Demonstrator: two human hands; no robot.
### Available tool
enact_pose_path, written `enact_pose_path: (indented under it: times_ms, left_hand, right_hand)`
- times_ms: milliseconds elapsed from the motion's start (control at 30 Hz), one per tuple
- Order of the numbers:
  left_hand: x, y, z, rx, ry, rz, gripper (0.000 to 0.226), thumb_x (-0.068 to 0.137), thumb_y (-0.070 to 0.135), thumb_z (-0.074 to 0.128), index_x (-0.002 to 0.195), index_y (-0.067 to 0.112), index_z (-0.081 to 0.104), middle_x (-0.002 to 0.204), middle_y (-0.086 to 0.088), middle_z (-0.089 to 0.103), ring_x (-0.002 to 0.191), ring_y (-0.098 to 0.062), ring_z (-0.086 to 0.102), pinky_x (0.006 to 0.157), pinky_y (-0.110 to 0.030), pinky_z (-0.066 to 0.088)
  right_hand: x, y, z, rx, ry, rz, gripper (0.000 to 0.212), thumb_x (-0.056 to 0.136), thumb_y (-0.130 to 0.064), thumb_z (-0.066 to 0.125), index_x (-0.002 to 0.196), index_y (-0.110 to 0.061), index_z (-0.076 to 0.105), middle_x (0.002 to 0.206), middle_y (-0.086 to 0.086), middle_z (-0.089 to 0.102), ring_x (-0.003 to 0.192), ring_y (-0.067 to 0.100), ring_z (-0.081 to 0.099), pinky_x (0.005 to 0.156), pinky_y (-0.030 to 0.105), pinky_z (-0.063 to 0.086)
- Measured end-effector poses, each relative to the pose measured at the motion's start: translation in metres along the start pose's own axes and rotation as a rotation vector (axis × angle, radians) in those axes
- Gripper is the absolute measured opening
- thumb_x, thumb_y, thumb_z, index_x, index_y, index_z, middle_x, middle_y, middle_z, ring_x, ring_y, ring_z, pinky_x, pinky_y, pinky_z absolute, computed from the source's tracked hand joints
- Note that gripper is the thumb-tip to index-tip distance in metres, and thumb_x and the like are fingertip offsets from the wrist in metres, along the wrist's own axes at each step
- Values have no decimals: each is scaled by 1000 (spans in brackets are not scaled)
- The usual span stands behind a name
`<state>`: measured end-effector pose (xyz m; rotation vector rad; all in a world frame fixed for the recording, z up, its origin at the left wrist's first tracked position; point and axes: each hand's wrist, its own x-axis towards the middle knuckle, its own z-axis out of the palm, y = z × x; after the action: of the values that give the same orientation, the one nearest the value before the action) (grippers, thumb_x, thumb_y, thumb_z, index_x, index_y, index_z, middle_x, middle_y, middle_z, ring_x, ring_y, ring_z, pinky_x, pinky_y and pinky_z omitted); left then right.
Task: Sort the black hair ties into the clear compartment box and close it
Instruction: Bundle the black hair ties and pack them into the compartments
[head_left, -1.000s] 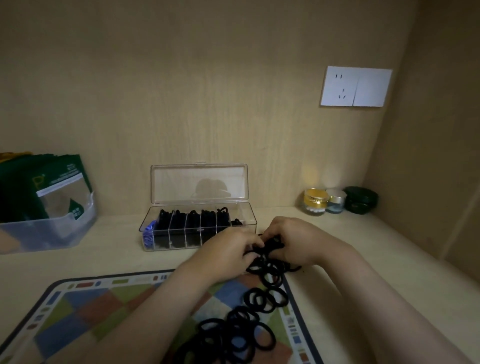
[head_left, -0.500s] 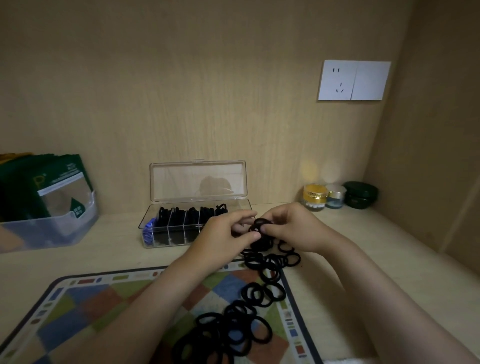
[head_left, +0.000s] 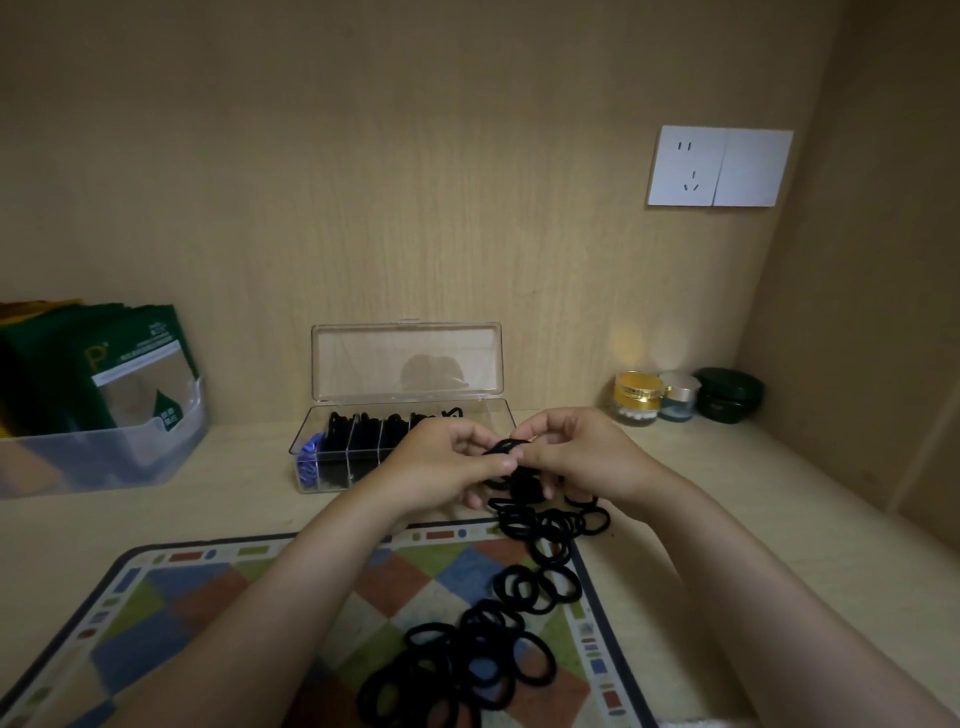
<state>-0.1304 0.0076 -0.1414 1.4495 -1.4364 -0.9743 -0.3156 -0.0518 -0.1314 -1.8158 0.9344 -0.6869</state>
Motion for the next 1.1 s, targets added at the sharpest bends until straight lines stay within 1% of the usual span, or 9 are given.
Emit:
enact_pose_path:
  times_ms: [100,233,367,500,567,700,833,967,1100]
  left_hand:
    - [-2,1,-6,62,-16,-22,10,91,20,68,96,13,72,88,-11,74,55,-12,63,54,-23,51]
    - [-4,4,-9,205,-83,-22,19,94,15,58,95,23,75,81,4,72,53,-8,58,54,-22,47]
    - [-7,4,-9,207,-186,-71,24,96,20,58,110,32,74,83,15,69,62,-11,55,61,-24,47]
    - [-6,1,-10,170,-207,-81,30,95,16,61,122,26,69,120,8,66,94,-7,68,83,-24,58]
    - [-6,2,-12,126,-225,-80,32,95,9,60,123,23,69,122,6,68,103,-7,69,89,-24,57]
    - [-5,-2,-13,169,-204,-59,28,91,11,65,115,26,72,110,8,73,98,-5,70,89,-21,56]
    - [-3,-8,-11,149,-151,-94,18,89,10,70,105,17,66,87,-2,69,73,-12,70,74,-28,61]
    - [-2,-8,-10,182,-85,-96,10,87,15,74,95,20,74,88,-3,71,67,-16,70,73,-33,62]
    - [-2,-7,-6,155,-19,-118,17,86,19,75,101,26,78,90,2,75,63,-11,70,65,-25,60]
  right_hand:
    - [0,2,-10,-58,14,-7,18,87,-28,74,102,-18,71,78,-2,73,55,13,60,44,21,41]
    - [6,14,-13,-542,102,-109,7,85,-20,75,81,-26,75,79,-10,72,72,1,65,75,24,56]
    - [9,16,-4,-845,14,-89,17,80,-37,77,97,-33,77,92,-15,70,84,3,63,78,28,55]
    - [15,16,5,-1034,8,-73,37,79,-58,69,108,-35,73,100,-13,68,91,10,62,74,31,54]
    - [17,18,8,-1042,26,-64,34,81,-54,68,106,-31,74,99,-9,70,90,13,63,76,34,56]
    - [19,21,10,-979,48,-55,18,86,-38,70,97,-25,75,91,-5,69,84,15,63,77,35,57]
    - [16,18,3,-973,34,-57,11,88,-33,69,96,-28,75,94,-9,70,86,11,64,77,32,56]
    - [6,7,-8,-353,65,-80,4,85,-22,77,88,-23,78,83,-6,77,79,6,70,78,28,58]
    - [-8,-9,-13,110,-75,-57,13,87,-9,71,99,-8,76,95,13,77,80,13,70,71,21,54]
